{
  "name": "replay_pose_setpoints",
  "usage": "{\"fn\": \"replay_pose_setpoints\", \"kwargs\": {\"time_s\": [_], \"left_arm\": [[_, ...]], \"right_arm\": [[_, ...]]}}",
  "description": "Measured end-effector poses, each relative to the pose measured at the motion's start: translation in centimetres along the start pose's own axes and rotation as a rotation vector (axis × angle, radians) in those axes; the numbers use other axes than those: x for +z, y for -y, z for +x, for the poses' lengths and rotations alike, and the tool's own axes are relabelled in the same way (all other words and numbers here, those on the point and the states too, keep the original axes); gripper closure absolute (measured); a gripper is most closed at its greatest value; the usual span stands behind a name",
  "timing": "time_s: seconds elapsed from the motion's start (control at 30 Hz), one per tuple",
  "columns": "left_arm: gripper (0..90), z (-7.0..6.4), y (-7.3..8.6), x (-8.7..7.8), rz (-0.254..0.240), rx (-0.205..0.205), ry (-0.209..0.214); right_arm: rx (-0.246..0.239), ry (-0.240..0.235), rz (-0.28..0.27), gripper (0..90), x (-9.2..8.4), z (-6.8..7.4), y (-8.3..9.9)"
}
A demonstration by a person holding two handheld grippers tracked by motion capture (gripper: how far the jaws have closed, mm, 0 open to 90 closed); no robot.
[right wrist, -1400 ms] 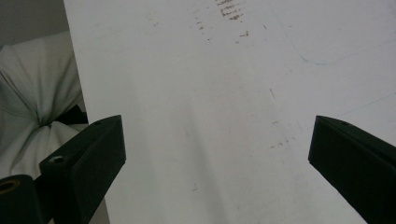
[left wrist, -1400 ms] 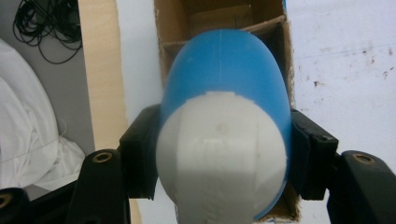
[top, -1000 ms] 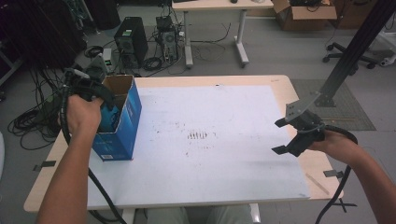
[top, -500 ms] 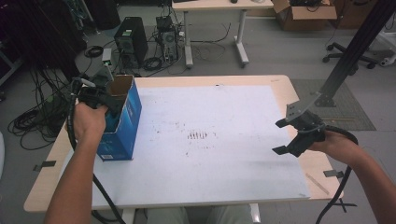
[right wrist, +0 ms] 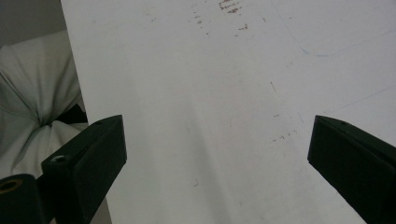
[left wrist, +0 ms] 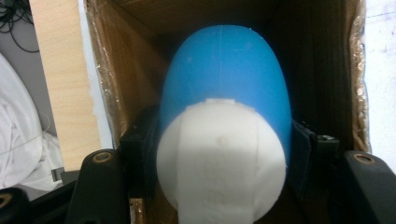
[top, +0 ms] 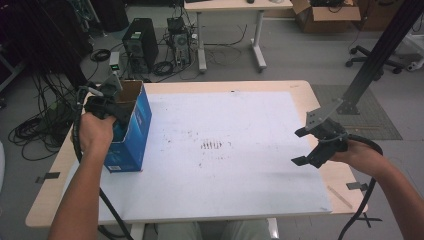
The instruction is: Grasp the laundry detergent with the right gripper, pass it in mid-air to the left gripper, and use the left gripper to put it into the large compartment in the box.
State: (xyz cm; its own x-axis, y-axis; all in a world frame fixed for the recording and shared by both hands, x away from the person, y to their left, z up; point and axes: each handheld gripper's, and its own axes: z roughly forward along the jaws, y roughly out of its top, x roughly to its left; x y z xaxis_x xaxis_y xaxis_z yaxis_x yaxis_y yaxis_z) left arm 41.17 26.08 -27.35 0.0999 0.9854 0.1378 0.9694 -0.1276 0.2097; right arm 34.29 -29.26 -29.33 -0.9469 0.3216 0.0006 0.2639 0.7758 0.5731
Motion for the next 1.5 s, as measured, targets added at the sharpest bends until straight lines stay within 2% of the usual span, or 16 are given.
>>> {"fn": "replay_pose_setpoints", "kwargs": {"time_s": [0.3,0.47,0.57,0.67,0.77,1.0,1.17,1.2,1.33,1.4,1.43,1.5], "left_arm": [[37.2,0.2,0.1,0.2,-0.013,-0.002,0.023],[31.1,0.4,0.1,0.2,-0.011,0.000,0.047],[29.2,0.4,0.1,-0.1,-0.019,0.003,0.042],[25.6,0.6,0.0,-1.0,-0.035,0.002,0.039],[17.6,0.8,-0.2,-1.9,-0.052,0.007,0.040],[13.3,0.8,-0.3,-3.8,-0.081,0.029,0.043],[13.2,0.1,-0.4,-6.2,-0.116,0.062,0.038],[13.2,0.1,-0.4,-6.2,-0.116,0.062,0.038],[12.4,-0.8,-0.3,-8.3,-0.141,0.098,0.032],[12.2,-1.0,-0.3,-8.7,-0.149,0.104,0.035],[11.5,-1.5,-0.1,-9.4,-0.155,0.124,0.048],[10.7,-1.8,-0.1,-9.7,-0.160,0.137,0.049]], "right_arm": [[-0.001,-0.007,0.004,4.4,0.3,0.1,0.0],[0.001,-0.009,0.007,4.4,0.3,0.1,0.1],[0.000,-0.010,0.008,4.4,0.3,0.1,0.1],[0.000,-0.008,0.008,4.4,0.1,0.2,0.0],[-0.003,-0.005,0.005,4.4,0.0,0.3,-0.1],[-0.006,-0.002,0.003,4.4,-0.2,0.4,-0.2],[-0.005,0.005,-0.002,4.4,-0.6,0.6,-0.2],[-0.005,0.005,-0.002,4.4,-0.6,0.6,-0.2],[-0.009,0.010,-0.007,4.5,-0.9,0.9,-0.3],[-0.011,0.011,-0.009,4.5,-1.0,0.9,-0.3],[-0.011,0.011,-0.011,4.5,-1.1,1.1,-0.3],[-0.014,0.012,-0.012,4.6,-1.1,1.1,-0.3]]}}
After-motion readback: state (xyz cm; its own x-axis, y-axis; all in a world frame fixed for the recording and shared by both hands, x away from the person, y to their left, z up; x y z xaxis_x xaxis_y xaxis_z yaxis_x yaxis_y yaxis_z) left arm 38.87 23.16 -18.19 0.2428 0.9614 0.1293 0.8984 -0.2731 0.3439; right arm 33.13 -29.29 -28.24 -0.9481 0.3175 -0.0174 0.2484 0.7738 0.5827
